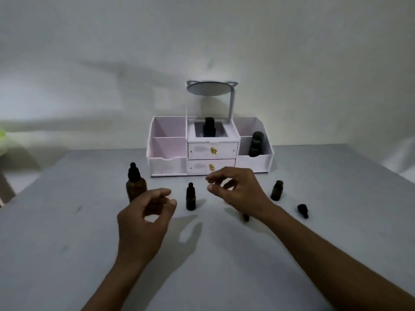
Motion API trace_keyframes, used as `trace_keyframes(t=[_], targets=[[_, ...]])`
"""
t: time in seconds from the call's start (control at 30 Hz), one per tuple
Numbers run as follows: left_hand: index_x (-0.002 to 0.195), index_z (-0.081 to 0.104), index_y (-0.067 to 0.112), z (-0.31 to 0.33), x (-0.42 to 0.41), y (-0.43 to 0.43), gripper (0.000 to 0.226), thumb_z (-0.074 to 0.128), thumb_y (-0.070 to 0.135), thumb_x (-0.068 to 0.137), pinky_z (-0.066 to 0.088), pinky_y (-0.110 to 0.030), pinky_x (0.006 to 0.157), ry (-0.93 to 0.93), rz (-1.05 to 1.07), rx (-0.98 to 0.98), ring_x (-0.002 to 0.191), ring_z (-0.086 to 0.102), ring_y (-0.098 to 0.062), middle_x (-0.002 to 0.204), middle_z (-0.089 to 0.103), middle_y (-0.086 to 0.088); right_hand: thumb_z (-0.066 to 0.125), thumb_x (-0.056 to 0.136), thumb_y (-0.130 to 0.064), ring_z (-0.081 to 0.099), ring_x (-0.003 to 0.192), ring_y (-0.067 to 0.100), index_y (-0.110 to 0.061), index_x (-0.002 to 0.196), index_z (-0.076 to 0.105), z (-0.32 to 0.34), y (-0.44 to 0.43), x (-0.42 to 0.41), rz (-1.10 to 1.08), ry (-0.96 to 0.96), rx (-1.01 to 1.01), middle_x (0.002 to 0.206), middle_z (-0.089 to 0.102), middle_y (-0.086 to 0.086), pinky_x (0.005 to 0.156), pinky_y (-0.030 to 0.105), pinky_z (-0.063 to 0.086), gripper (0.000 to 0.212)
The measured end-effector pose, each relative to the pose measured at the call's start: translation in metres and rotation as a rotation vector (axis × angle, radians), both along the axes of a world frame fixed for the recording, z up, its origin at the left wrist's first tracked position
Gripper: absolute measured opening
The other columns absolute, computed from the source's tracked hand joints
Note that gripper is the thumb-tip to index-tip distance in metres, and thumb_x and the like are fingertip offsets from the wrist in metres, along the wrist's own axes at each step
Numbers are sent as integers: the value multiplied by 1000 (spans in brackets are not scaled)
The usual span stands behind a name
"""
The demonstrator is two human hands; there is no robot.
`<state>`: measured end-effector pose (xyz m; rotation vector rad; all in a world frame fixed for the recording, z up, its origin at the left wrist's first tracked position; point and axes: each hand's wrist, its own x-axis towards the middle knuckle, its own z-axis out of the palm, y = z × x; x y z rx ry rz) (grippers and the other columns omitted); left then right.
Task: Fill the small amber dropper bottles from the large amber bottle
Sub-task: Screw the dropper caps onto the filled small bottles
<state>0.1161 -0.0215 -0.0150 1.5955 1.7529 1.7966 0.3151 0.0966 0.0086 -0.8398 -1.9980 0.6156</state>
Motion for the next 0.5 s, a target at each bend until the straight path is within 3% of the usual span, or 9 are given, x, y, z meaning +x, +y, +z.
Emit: trace_keyframes(t=[0.1, 0.2, 0.4, 0.5], targets=[[98, 65, 38, -1, 31, 11, 29, 75, 18, 79, 50, -6, 69, -44, -162, -122, 85, 65, 3, 89, 69, 18, 76, 81, -4, 70, 80, 9, -13, 96, 78, -16, 11, 41, -69, -64, 12, 89, 76, 0, 68, 25, 60, 17], [108, 64, 35, -6, 57, 31, 30, 74, 25, 81, 49, -8, 69, -73, -230, -256, 90, 64, 0, 99, 67, 17, 71, 76, 2, 66, 93, 7, -20, 96, 77, -29, 16, 69, -88, -166, 2, 99, 74, -4, 73, 26, 58, 30], [118, 62, 27, -17, 87, 70, 33, 69, 25, 86, 43, -2, 65, -89, -240, -328, 94, 59, 4, 111, 63, 13, 66, 78, -4, 57, 109, 2, -32, 105, 74, -42, 16, 82, -43, -442, -128, 114, 63, -16, 98, 28, 51, 39], [121, 62, 23, -23, 96, 86, 34, 68, 19, 88, 44, 0, 64, -108, -231, -328, 92, 57, 5, 114, 63, 9, 68, 78, -10, 56, 108, 3, -34, 105, 74, -45, 19, 85, -39, -494, -141, 113, 61, -16, 99, 27, 50, 37]])
